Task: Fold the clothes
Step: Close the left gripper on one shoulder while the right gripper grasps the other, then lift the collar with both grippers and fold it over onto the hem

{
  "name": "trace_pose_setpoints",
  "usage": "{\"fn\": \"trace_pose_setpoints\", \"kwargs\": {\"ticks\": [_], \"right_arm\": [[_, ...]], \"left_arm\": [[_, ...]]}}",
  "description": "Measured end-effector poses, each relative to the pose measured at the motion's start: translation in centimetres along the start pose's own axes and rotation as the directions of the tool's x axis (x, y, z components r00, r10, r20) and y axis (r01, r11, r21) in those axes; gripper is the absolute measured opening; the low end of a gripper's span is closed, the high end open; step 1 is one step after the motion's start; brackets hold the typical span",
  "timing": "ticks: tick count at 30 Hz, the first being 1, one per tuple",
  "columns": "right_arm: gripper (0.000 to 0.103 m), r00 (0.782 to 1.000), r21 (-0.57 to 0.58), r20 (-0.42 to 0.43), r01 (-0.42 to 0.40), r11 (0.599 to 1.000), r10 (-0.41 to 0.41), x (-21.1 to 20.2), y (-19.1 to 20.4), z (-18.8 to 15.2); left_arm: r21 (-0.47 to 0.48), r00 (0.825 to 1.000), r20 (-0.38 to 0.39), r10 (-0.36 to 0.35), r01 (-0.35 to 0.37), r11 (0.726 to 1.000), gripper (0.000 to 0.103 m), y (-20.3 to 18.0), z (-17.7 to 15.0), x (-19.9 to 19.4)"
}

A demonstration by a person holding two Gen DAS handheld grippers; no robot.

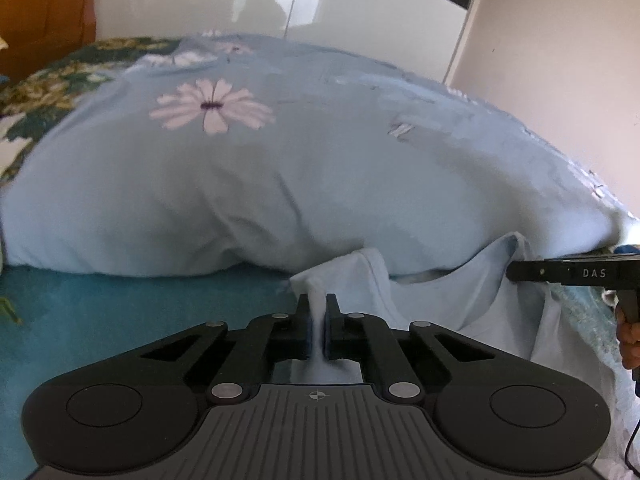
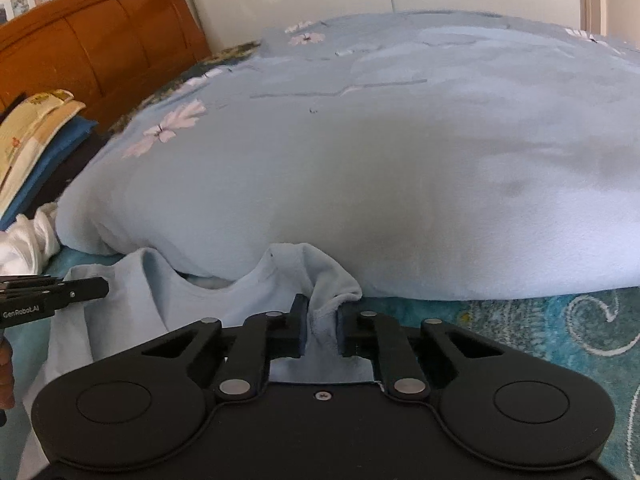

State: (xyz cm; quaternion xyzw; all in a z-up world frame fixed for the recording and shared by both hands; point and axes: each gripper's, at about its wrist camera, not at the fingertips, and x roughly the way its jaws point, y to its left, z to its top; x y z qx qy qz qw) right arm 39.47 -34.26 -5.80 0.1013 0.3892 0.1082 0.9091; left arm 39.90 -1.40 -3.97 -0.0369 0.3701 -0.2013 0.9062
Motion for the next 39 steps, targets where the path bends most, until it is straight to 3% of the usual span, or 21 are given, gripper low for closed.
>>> {"fn": "trace_pose_setpoints", "kwargs": {"ticks": [10, 23, 30, 39], "right_arm": [[0.013, 0.992, -0.016, 0.116, -0.038, 0.999, 0.040, -6.2, 0.6, -0.2], [0.013, 0.953, -0.079, 0.271, -0.119, 0.990, 0.136, -18.7, 2.5, -4.4], [0.013, 0.931, -0.109, 0.318, -0.152, 0.982, 0.179, -24.2, 3.9, -8.3], [0.013, 0.917, -0.079, 0.351, -0.172, 0.982, 0.189, -28.0, 4.2, -13.0]], "left_arm": [[-0.024, 0.991, 0.134, -0.019, 0.023, 0.999, 0.004, -0.9, 0.5, -5.6], [0.011, 0.959, 0.281, -0.042, 0.041, 0.999, 0.004, -4.1, -2.5, -16.3], [0.043, 0.951, 0.303, -0.064, 0.053, 0.998, 0.004, -6.1, -5.4, -21.0], [0.034, 0.953, 0.298, -0.062, 0.054, 0.998, 0.004, -7.1, -9.6, -24.3]]}}
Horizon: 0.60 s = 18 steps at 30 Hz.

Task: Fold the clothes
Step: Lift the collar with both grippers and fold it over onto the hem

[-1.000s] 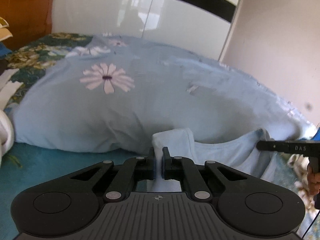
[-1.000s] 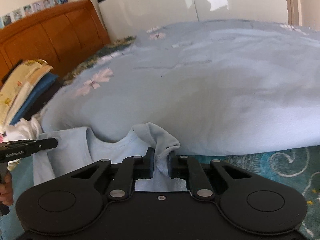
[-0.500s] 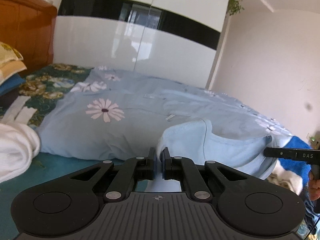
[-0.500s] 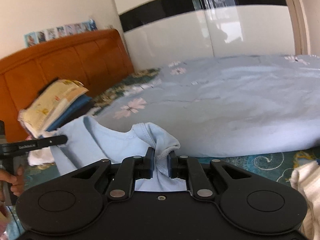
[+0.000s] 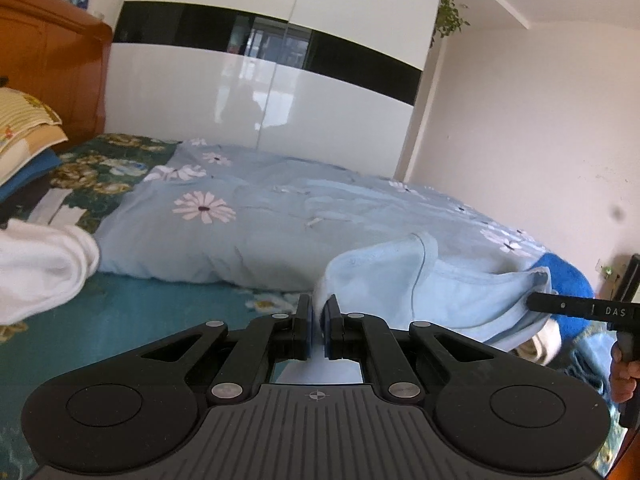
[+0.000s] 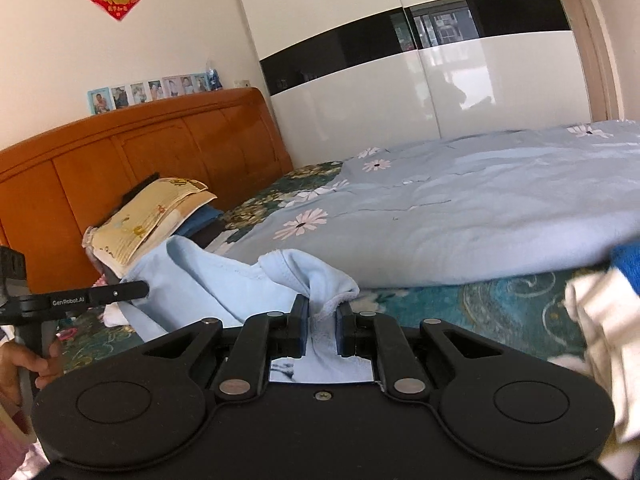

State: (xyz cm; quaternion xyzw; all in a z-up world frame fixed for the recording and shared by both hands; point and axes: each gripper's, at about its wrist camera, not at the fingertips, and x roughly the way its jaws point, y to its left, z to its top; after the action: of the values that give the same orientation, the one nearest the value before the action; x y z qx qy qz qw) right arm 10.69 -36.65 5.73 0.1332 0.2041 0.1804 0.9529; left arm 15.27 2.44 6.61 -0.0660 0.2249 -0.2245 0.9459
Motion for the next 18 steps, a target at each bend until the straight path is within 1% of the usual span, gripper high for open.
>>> {"fn": "trace_pose_setpoints", "kwargs": {"ticks": [4, 8, 13, 18], "right_arm": [[0.013, 1.000, 0.020, 0.012, 0.001, 1.000, -0.001, -2.1, 0.2, -2.0], [0.013, 1.000, 0.041, -0.001, 0.008, 0.999, -0.008, -3.6, 0.1, -4.2], [0.014, 0.998, 0.055, -0.056, 0.019, 0.998, -0.016, -4.7, -0.1, -7.2], [0.014, 0.993, 0.053, -0.113, 0.028, 0.998, -0.022, -5.7, 0.2, -10.2]], "left_arm": [[0.006, 1.000, -0.005, -0.004, 0.004, 1.000, 0.004, -0.6, -1.8, -1.7], [0.030, 1.000, -0.032, -0.002, 0.003, 1.000, 0.004, -1.4, -4.1, -3.1], [0.048, 0.997, -0.081, 0.001, 0.003, 0.999, 0.004, -2.1, -7.7, -4.4], [0.034, 0.993, -0.121, 0.003, 0.001, 0.999, 0.005, -2.4, -10.7, -5.6]]}}
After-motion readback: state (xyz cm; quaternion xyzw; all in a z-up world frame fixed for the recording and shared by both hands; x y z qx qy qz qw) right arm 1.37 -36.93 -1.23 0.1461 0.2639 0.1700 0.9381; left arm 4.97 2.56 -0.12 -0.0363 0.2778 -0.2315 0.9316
